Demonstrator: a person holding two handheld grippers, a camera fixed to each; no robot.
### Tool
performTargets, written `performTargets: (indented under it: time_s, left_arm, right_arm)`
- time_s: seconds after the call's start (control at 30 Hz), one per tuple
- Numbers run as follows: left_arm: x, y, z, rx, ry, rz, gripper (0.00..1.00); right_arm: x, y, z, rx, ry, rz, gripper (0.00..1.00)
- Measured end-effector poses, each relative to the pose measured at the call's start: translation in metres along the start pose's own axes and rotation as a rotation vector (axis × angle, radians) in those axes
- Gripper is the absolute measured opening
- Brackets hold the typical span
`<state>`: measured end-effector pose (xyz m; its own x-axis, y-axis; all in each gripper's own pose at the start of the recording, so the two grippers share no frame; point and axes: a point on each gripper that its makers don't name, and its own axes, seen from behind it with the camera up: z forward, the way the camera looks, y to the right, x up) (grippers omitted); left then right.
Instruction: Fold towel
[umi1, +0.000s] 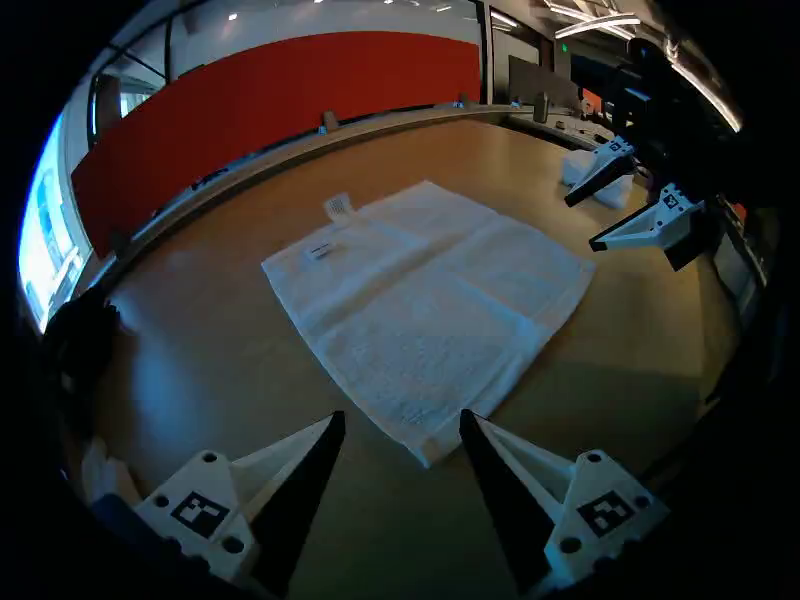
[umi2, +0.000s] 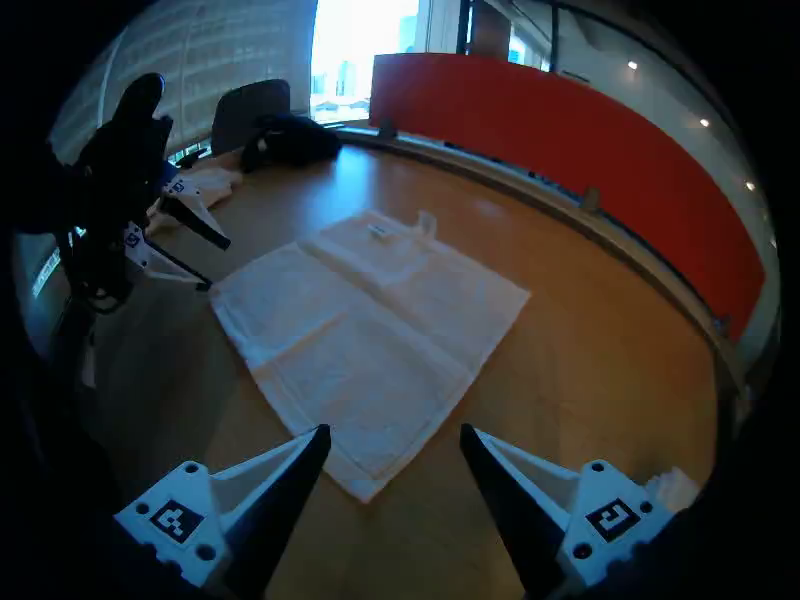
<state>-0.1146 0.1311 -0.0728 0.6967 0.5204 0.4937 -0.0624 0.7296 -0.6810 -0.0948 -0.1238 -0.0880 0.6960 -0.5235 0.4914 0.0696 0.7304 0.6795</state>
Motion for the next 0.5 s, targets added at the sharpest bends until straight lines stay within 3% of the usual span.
performTargets:
  time_s: [0.5]
  left_arm:
    - [-0.020, 0.009, 0.017, -0.045, -0.062, 0.023, 0.84]
  right_arm:
    - [-0.037, -0.007, 0.019, 0.031, -0.077, -0.003, 1.00]
